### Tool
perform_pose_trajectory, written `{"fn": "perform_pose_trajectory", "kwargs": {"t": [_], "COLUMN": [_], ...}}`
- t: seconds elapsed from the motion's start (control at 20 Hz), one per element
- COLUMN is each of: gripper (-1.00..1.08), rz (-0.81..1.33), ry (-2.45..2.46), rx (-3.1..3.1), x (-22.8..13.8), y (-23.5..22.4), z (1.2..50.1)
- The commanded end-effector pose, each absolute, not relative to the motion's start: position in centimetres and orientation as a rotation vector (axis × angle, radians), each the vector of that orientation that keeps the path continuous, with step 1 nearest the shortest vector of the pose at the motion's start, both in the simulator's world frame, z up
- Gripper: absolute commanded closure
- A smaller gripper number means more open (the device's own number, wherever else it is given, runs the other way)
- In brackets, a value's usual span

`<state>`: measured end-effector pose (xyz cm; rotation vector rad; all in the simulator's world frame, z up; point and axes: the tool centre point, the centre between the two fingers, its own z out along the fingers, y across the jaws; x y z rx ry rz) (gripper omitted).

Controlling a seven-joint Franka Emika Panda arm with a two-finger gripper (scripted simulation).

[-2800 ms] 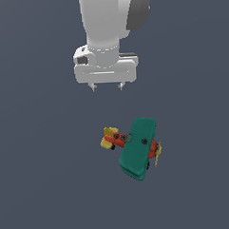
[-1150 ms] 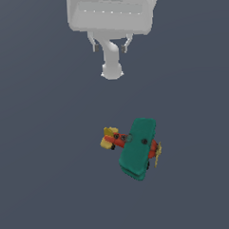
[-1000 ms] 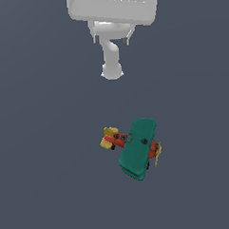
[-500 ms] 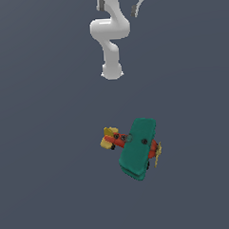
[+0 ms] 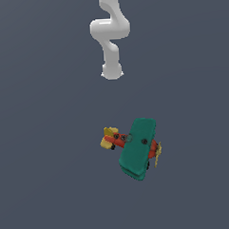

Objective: Pick up the object and move it to a goal position.

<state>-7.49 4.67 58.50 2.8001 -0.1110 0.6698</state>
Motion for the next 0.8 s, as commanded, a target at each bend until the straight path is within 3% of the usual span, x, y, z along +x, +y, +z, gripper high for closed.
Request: {"fn": "perform_pose_trajectory", "kwargs": {"t": [0.0, 0.75], "gripper": [-0.60, -0.60], "rz": [0.695, 0.797], "ry": [-0.113, -0.112], "rx": [2.767, 2.565], "x": [-7.8, -9.1], "y": [5.5, 11.1], "z": [59.6, 63.7]}}
